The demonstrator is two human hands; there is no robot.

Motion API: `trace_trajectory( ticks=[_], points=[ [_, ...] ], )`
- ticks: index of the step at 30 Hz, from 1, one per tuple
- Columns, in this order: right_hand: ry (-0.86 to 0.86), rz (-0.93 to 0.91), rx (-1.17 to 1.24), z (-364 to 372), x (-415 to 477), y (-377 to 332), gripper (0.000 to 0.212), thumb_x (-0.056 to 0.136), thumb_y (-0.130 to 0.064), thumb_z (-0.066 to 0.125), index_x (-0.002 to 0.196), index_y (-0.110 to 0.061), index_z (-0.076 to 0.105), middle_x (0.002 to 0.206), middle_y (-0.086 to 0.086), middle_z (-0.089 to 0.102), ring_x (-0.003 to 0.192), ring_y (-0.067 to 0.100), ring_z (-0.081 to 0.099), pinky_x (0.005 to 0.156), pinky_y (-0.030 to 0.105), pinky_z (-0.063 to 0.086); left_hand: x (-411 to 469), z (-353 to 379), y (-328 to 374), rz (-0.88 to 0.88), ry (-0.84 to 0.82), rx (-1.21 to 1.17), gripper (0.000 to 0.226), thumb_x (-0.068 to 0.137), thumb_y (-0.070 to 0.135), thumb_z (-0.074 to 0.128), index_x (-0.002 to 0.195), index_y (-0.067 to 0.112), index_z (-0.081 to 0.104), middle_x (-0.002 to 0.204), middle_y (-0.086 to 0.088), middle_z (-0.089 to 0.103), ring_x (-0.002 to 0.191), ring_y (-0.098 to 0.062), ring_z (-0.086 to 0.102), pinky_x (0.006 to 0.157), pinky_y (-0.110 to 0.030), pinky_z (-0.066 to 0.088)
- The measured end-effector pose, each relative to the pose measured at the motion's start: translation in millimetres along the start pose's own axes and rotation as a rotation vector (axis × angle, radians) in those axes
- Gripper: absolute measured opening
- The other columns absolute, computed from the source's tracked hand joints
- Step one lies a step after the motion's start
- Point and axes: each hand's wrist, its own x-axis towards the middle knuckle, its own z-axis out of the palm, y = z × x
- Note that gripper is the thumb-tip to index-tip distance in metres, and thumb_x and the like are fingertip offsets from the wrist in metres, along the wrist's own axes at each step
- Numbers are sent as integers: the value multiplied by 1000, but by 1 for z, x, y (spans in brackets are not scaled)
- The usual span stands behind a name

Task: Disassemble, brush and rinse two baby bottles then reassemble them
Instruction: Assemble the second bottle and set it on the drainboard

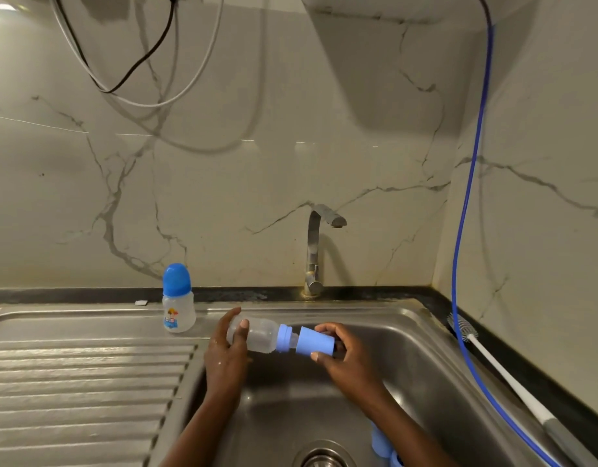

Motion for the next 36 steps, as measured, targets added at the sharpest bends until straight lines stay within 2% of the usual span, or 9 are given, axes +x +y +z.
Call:
trace_trajectory(
  ticks=[4,9,16,21,27,31,33,36],
  points=[
    [-11,-10,-8,3,1,2,42,77,-11,76,103,-38,58,105,-15,64,97,2,61,81,21,54,-1,3,-1,2,-44,18,32,99,23,55,130,29,53,125,-11,55,106,-29,60,62,-25,55],
    [-23,-12,-23,3,1,6,39,78,-15,76,104,-39,58,106,-17,63,97,4,61,82,24,55,-2,4,-3,-6,-77,12,37,98,24,55,135,24,52,128,-13,56,106,-29,62,67,-32,58],
    [8,-6,-1,-1,5,9,39,75,-11,78,101,-35,62,103,-14,66,97,7,63,80,22,54,0,-1,-1,-42,-195,-78,34,95,25,61,128,24,55,123,-12,60,103,-26,65,67,-30,60],
    [25,25,31,-9,6,15,42,72,-7,78,99,-36,64,103,-12,69,98,8,65,82,28,56,-6,2,12,-55,-277,-119,36,92,22,65,126,24,55,118,-8,60,101,-26,65,70,-33,61],
    [-44,62,62,-18,3,13,43,77,-6,76,104,-37,62,110,-11,65,103,10,62,86,29,57,-14,-1,17,-51,-354,-166,35,92,10,63,123,24,55,117,-4,60,101,-24,66,74,-34,61],
    [-97,73,84,-24,6,12,45,77,-1,74,107,-32,63,112,-7,66,106,13,62,85,28,56,-19,-3,11,-11,-396,-33,35,90,14,68,119,25,53,119,-5,57,103,-22,64,76,-36,61],
    [-82,80,123,-28,8,11,48,78,4,71,108,-32,63,115,-8,66,109,13,62,87,27,55,-17,-5,8,-33,-488,69,46,79,24,79,117,26,53,116,-4,59,101,-20,63,75,-26,58],
    [-46,101,170,-28,10,9,47,81,1,70,109,-35,64,117,-12,67,111,11,63,97,35,52,-17,-9,5,17,-593,529,60,69,34,88,113,32,48,109,11,59,96,-5,58,70,-9,45]
  ],
)
